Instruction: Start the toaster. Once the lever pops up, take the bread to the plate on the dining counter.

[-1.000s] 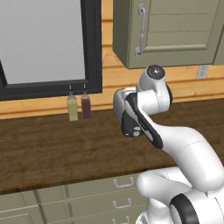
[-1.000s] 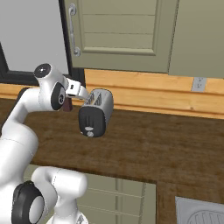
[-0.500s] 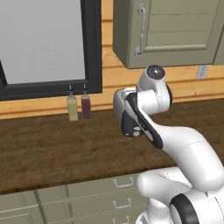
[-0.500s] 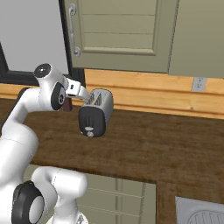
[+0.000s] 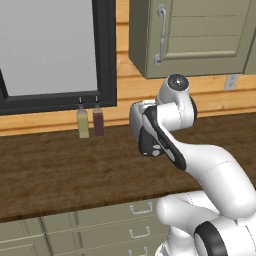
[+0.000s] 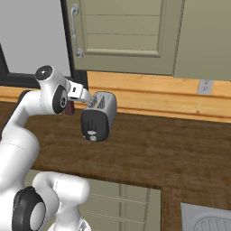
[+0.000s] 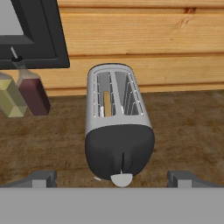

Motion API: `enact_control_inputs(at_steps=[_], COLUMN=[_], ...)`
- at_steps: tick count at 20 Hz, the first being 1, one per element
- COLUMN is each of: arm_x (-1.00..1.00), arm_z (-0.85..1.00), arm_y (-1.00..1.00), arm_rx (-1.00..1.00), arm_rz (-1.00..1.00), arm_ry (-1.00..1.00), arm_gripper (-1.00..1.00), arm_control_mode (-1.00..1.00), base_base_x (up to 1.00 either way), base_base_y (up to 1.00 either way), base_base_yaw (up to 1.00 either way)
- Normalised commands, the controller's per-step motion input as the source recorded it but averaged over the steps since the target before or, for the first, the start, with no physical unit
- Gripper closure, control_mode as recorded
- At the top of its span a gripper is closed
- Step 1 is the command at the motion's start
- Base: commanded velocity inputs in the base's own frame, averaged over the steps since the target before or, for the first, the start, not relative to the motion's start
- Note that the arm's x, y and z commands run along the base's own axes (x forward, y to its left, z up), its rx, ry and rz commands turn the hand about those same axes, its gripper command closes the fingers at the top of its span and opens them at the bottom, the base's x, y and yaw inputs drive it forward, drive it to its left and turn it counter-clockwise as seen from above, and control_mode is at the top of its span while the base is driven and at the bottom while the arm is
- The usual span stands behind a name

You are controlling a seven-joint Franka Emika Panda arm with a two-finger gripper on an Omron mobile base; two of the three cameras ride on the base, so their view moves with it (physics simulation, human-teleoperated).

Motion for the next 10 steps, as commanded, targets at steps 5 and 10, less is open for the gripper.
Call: enact_control_inputs(at_steps=[5,10], arm_x=[0.00,0.00], arm_z=[0.00,0.00], arm_y=[0.00,0.00], arm_rx=[0.00,0.00], arm_rz=[0.00,0.00], arm_ry=[0.00,0.00], arm_gripper=[-1.00,-1.00], arm_control_mode=[-1.00,-1.00], base_base_x=[0.00,0.00], base_base_y=[0.00,0.00], base_base_yaw=[0.00,0.00])
